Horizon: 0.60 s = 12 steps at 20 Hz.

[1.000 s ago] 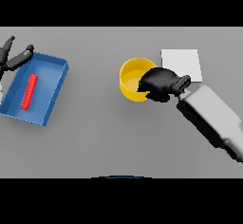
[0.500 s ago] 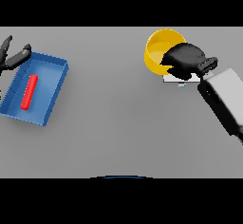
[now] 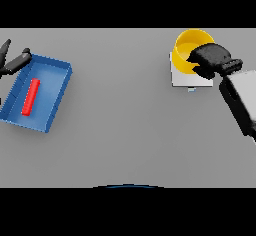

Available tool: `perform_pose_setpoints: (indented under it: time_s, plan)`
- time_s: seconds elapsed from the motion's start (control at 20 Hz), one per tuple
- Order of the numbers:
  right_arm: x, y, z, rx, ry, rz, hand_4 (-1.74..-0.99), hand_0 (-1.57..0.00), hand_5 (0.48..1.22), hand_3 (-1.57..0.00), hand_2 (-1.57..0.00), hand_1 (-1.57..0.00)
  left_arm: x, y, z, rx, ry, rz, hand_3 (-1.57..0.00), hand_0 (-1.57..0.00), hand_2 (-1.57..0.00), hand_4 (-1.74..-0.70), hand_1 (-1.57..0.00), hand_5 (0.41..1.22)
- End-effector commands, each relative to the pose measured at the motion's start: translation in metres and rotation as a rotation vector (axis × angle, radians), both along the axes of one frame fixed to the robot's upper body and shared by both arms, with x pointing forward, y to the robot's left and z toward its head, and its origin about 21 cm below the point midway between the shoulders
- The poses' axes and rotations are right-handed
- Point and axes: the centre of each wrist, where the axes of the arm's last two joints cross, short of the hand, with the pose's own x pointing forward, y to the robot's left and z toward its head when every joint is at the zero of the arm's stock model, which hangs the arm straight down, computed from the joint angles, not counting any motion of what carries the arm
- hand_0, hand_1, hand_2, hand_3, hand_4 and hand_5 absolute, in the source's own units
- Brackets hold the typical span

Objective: Pick up the red beaker and tilt it to pour out 1 green nut into yellow bowl. Pick up the yellow bowl and place it on the metallic measuring scale.

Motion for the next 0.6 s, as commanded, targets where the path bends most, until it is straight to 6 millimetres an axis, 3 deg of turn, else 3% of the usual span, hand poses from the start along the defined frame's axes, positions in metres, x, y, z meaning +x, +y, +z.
perform_pose_setpoints:
  time_s: [0.0,0.55]
  plan:
    - [0.004,-0.002,0.000,0.004,-0.006,-0.006,-1.741,-1.57,1.221,-1.24,-1.45,-1.57,0.001,-0.004,-0.004,-0.005,0.007,-0.009,0.00,0.00,0.00,-0.86,0.00,0.789]
    - [0.007,-0.013,-0.024,0.009,0.060,-0.054,-1.741,-1.57,1.221,-1.45,-1.37,-1.57,-0.002,0.001,-0.003,0.009,0.009,-0.013,0.00,0.00,0.00,-0.84,0.00,0.783]
